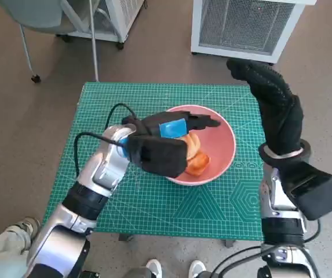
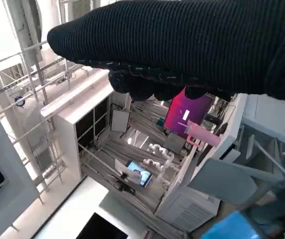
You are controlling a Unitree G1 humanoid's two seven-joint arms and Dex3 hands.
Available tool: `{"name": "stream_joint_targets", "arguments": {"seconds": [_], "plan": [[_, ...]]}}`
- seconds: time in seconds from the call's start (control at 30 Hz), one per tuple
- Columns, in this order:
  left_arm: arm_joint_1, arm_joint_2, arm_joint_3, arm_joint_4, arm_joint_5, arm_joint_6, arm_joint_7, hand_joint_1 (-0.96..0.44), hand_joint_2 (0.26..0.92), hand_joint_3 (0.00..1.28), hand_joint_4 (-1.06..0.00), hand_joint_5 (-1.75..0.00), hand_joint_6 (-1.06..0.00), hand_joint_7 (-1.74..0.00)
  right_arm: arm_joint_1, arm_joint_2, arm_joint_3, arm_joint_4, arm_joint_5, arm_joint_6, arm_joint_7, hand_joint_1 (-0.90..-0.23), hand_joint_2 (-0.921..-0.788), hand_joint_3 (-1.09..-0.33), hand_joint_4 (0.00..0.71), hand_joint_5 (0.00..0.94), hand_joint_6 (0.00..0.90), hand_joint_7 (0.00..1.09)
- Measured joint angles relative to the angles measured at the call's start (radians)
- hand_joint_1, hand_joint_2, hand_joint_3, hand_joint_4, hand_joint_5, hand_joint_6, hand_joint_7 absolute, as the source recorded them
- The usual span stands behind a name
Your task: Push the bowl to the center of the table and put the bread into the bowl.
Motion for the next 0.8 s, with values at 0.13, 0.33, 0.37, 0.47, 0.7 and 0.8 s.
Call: {"name": "stream_joint_targets", "arguments": {"seconds": [0.13,0.33,0.37,0.47,0.7,0.8], "plan": [[0.044,-0.002,0.061,-0.023,-0.095,-0.034,0.000,-0.40,0.870,0.06,0.00,0.00,-0.11,-0.11,0.000,0.000,0.000,-0.004,-0.005,0.002,-0.004,-0.690,-0.921,-0.863,0.257,0.001,-0.001,0.63],[0.103,-0.016,0.176,-0.087,-0.243,-0.083,0.025,-0.44,0.911,0.09,0.00,0.00,-0.13,-0.13,0.000,0.002,0.003,-0.009,-0.009,0.003,-0.012,-0.694,-0.921,-0.862,0.256,0.000,-0.001,0.62],[0.111,-0.023,0.198,-0.094,-0.273,-0.099,0.034,-0.46,0.913,0.12,-0.01,-0.01,-0.14,-0.13,0.000,0.002,0.003,-0.010,-0.010,0.003,-0.014,-0.693,-0.921,-0.862,0.255,0.000,-0.001,0.62],[0.133,-0.061,0.270,-0.105,-0.360,-0.174,0.081,-0.56,0.919,0.27,-0.08,-0.03,-0.17,-0.16,-0.001,0.004,0.005,-0.014,-0.012,0.003,-0.017,-0.686,-0.921,-0.861,0.255,0.000,-0.001,0.62],[0.154,-0.137,0.373,-0.074,-0.490,-0.333,0.154,-0.66,0.921,0.39,-0.16,-0.05,-0.20,-0.17,-0.010,0.014,0.010,-0.020,-0.013,0.008,-0.017,-0.681,-0.921,-0.851,0.264,0.005,-0.001,0.62],[0.167,-0.162,0.396,-0.069,-0.524,-0.361,0.168,-0.68,0.921,0.40,-0.17,-0.05,-0.20,-0.17,-0.019,0.018,0.014,-0.021,-0.015,0.009,-0.018,-0.681,-0.921,-0.845,0.270,0.008,-0.001,0.62]]}}
